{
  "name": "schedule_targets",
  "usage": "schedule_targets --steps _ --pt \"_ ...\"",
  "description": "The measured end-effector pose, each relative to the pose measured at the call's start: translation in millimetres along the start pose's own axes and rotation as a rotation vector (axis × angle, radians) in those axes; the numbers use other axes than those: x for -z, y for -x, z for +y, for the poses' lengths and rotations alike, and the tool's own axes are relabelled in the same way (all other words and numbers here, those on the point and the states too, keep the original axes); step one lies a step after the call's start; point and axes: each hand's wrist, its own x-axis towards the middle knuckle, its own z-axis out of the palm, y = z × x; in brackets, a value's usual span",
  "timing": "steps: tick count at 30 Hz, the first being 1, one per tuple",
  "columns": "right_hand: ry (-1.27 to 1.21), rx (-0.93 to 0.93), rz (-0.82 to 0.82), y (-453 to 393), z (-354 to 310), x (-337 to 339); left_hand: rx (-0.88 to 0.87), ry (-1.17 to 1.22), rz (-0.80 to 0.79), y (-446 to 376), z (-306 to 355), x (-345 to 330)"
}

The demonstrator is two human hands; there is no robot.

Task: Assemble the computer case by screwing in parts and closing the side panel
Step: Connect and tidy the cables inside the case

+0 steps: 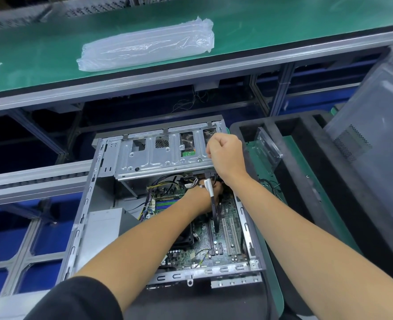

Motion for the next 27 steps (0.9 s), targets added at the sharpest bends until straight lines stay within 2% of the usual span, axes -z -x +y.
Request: schedule_targets --steps 11,14,22,27 --pt "0.015 -0.012 -0.006 1 -1 -1 -0.053 -0.032 -0.103 -5 -7 2" --pt "0.01 -0.011 -0.008 0 -2 -1 -0.02 -0.034 -0.137 -4 -7 3" --pt "0.012 -0.012 -0.007 0 -1 -1 -0.162 -0.074 -0.061 -8 -12 0" --pt "0.007 -0.014 -0.004 0 -1 -2 -0.088 -0.058 -0.12 -11 -14 2"
